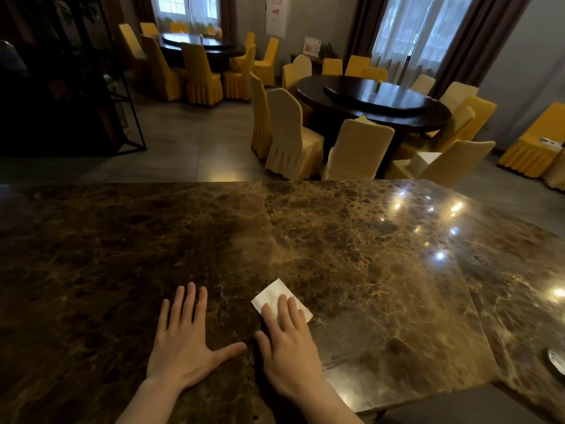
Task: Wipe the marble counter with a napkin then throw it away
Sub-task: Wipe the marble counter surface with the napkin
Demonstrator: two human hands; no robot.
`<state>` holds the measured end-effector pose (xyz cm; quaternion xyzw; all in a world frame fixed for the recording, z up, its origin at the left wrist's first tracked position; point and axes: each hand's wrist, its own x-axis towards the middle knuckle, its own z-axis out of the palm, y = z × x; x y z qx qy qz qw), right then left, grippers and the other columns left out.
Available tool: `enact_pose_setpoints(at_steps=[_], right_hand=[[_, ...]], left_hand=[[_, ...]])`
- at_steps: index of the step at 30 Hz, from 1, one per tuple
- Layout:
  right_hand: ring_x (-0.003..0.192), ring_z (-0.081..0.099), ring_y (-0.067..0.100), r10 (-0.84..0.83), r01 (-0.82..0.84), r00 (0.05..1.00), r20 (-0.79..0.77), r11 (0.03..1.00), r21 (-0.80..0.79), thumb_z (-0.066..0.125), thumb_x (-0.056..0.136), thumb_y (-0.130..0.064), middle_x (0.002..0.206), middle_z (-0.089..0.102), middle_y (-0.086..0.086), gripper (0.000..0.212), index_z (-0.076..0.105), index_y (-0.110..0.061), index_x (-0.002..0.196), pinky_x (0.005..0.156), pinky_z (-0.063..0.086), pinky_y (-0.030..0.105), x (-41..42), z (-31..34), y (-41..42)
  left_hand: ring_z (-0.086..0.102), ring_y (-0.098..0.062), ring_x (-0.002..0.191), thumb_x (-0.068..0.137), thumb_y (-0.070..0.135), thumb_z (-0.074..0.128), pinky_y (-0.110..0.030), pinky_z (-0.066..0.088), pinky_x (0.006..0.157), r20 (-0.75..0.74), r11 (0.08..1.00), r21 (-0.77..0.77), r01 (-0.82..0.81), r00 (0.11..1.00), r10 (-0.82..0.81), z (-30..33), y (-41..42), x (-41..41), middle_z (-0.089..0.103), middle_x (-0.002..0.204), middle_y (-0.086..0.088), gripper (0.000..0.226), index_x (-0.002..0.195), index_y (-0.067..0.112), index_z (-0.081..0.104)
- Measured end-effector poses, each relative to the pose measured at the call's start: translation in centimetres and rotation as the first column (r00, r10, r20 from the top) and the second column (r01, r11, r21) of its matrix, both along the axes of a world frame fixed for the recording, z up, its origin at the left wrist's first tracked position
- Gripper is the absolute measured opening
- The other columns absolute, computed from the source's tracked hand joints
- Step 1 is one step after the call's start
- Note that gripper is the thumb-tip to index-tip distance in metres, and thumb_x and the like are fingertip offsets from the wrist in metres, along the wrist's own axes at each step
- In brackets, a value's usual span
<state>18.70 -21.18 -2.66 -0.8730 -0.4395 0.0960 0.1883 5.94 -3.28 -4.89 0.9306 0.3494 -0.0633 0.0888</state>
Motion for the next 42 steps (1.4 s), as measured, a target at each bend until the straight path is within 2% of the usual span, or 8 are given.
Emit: enact_pose_setpoints(at_steps=[4,9,15,22,24,29,37,42], right_hand=[[0.152,-0.014,0.02,0.036,-0.028,0.995,0.098,0.996,-0.08,0.011,0.099,-0.066,0.168,-0.002,0.005,0.068,0.011,-0.031,0.157,0.119,-0.012,0.032,0.5,-0.4,-1.7],[0.153,-0.01,0.024,-0.227,0.242,0.965,0.129,0.963,-0.122,0.017,0.105,-0.051,0.168,0.0,0.01,0.061,0.012,-0.022,0.158,0.125,-0.002,0.04,3.1,0.6,-2.3],[0.152,-0.016,0.019,0.097,-0.091,0.994,0.049,0.989,-0.12,0.014,0.099,-0.054,0.166,-0.009,0.001,0.066,0.005,-0.025,0.159,0.113,-0.022,0.034,-1.2,-0.4,-0.5],[0.153,-0.011,0.023,-0.319,0.322,0.947,0.046,0.933,-0.162,0.02,0.104,-0.042,0.167,-0.005,0.011,0.064,0.002,-0.014,0.159,0.125,-0.001,0.04,5.5,1.1,-4.7],[0.152,-0.014,0.023,-0.284,0.282,0.959,0.006,0.949,-0.145,0.019,0.101,-0.045,0.167,-0.008,0.01,0.069,0.0,-0.012,0.158,0.125,-0.003,0.041,3.8,1.0,-3.3],[0.153,-0.011,0.018,0.078,-0.08,0.997,-0.017,0.991,-0.108,0.019,0.093,-0.045,0.163,-0.01,-0.002,0.072,0.01,-0.018,0.159,0.116,-0.019,0.035,-1.9,-0.2,-0.2],[0.153,-0.012,0.02,-0.251,0.255,0.967,0.042,0.959,-0.126,0.021,0.103,-0.038,0.168,-0.005,0.008,0.063,0.004,-0.012,0.159,0.125,-0.003,0.037,4.7,1.1,-3.3],[0.152,-0.012,0.021,-0.006,0.005,1.0,-0.011,0.996,-0.09,0.028,0.094,-0.042,0.167,0.001,0.005,0.072,0.011,-0.016,0.159,0.121,-0.012,0.042,-1.3,0.3,-1.5]], left_hand=[[-0.038,-0.022,0.153,0.05,0.117,0.005,-0.053,-0.014,0.131,0.013,1.0,-0.016,0.0,1.0,0.001,-0.2,0.0,0.0,-0.035,0.168,-0.004,0.149,0.158,0.02,-0.029],[-0.041,-0.022,0.151,0.05,0.118,0.006,-0.053,-0.016,0.13,0.002,1.0,-0.01,0.006,1.0,-0.006,-0.3,0.3,0.0,-0.038,0.166,-0.003,0.149,0.156,0.02,-0.032],[-0.034,-0.024,0.155,0.049,0.117,0.005,-0.053,-0.011,0.132,0.004,1.0,-0.003,-0.001,1.0,0.001,-0.2,0.1,0.0,-0.033,0.168,-0.006,0.151,0.157,0.018,-0.028],[-0.039,-0.024,0.152,0.047,0.118,0.008,-0.052,-0.017,0.13,-0.001,1.0,-0.017,-0.003,1.0,0.003,0.0,0.2,0.1,-0.039,0.165,-0.004,0.15,0.154,0.021,-0.033],[-0.037,-0.023,0.153,0.048,0.119,0.009,-0.052,-0.017,0.13,0.009,0.999,-0.032,-0.006,1.0,0.006,-0.1,0.1,0.1,-0.037,0.166,-0.003,0.15,0.153,0.021,-0.032],[-0.031,-0.023,0.155,0.047,0.118,0.007,-0.052,-0.012,0.132,0.005,1.0,-0.022,-0.005,1.0,0.005,0.0,0.2,0.1,-0.032,0.168,-0.006,0.151,0.154,0.018,-0.03],[-0.038,-0.022,0.152,0.047,0.119,0.008,-0.051,-0.016,0.131,-0.016,0.999,-0.052,-0.003,1.0,0.002,0.5,0.1,0.2,-0.04,0.165,-0.003,0.149,0.152,0.022,-0.035],[-0.036,-0.023,0.154,0.045,0.118,0.003,-0.052,-0.014,0.131,-0.043,0.999,-0.034,-0.008,0.999,0.006,0.6,0.1,0.0,-0.037,0.167,-0.005,0.151,0.153,0.02,-0.034]])
